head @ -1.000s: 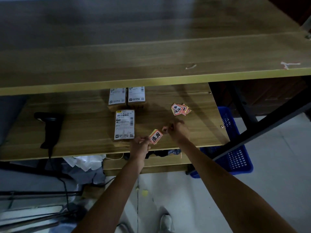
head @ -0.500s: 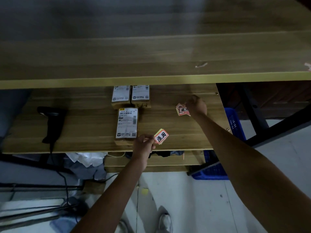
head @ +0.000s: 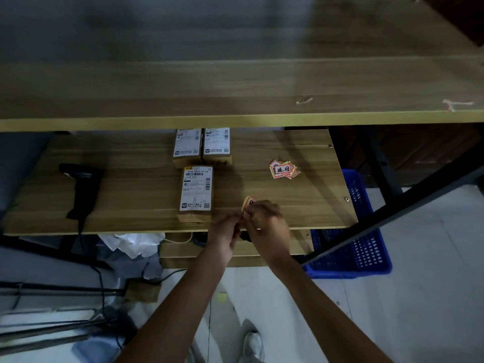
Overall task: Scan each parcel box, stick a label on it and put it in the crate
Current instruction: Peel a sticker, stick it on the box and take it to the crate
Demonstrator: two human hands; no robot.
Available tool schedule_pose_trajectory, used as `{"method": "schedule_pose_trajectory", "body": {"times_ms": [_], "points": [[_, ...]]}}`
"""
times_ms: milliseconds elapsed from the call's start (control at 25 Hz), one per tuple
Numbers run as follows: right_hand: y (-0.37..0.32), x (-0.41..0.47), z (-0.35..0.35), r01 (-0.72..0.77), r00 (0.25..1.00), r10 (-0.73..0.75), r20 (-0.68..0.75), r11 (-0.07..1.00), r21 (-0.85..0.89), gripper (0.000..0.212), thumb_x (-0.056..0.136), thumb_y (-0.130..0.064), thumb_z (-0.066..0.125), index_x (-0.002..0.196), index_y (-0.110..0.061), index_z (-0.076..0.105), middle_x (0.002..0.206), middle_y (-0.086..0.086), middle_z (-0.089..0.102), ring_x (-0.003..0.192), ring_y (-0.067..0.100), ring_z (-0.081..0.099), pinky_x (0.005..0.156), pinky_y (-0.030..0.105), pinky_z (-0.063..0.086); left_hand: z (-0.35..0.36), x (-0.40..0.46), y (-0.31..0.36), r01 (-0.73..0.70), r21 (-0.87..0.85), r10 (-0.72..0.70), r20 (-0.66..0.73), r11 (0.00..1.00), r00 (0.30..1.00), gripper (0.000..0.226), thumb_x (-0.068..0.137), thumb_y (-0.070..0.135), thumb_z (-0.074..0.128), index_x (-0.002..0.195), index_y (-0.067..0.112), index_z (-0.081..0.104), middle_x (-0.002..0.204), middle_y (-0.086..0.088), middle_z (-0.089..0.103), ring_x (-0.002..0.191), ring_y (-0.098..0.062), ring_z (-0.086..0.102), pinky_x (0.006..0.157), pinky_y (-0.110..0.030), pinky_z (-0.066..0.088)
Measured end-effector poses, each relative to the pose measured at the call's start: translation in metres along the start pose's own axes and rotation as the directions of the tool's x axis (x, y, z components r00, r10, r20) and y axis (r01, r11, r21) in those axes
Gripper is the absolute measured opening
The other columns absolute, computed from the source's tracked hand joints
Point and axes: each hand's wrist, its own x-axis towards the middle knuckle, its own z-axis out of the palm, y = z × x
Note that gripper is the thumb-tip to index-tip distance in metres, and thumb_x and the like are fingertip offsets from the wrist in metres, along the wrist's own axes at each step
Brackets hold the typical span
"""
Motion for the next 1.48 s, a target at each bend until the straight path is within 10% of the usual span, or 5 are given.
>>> {"method": "schedule_pose_trajectory", "body": {"times_ms": [320, 640, 1480], "points": [[-0.001, -0.004, 0.004, -0.248, 0.967, 0.252, 0.045, 0.881, 0.402, 0.009, 0.083, -0.017, 0.071, 0.089, -0.013, 0.076, 0.09, -0.001, 0.074, 0.08, 0.008, 0.07, 0.074, 0.022, 0.056, -0.008, -0.011, -0.003, -0.12, 0.055, 0.116, 0.066, 0.991, 0.991, 0.01, 0.088, 0.004, 0.063, 0.093, 0.006, 0.072, 0.088, -0.004, 0.068, 0.088, -0.018, 0.061, 0.076, -0.026, 0.049], [0.012, -0.005, 0.005, -0.215, 0.977, 0.181, 0.117, 0.816, 0.537, 0.013, 0.08, -0.015, 0.076, 0.093, -0.014, 0.078, 0.094, 0.003, 0.075, 0.088, 0.017, 0.072, 0.08, 0.041, 0.058, -0.014, -0.012, 0.0, -0.168, 0.11, 0.161, 0.068, 0.98, 0.985, 0.01, 0.087, 0.005, 0.064, 0.088, 0.012, 0.071, 0.084, -0.001, 0.067, 0.08, -0.012, 0.061, 0.07, -0.022, 0.048], [0.019, 0.0, -0.002, -0.224, 0.974, 0.21, 0.081, 0.878, 0.424, 0.009, 0.082, -0.012, 0.068, 0.085, -0.007, 0.074, 0.083, 0.001, 0.073, 0.073, 0.009, 0.071, 0.068, 0.031, 0.059, -0.005, -0.022, -0.002, -0.379, 0.341, 0.36, 0.12, 0.86, 0.925, 0.012, 0.088, 0.004, 0.063, 0.095, 0.0, 0.071, 0.048, 0.015, 0.062, 0.048, 0.006, 0.056, 0.06, -0.021, 0.045]]}}
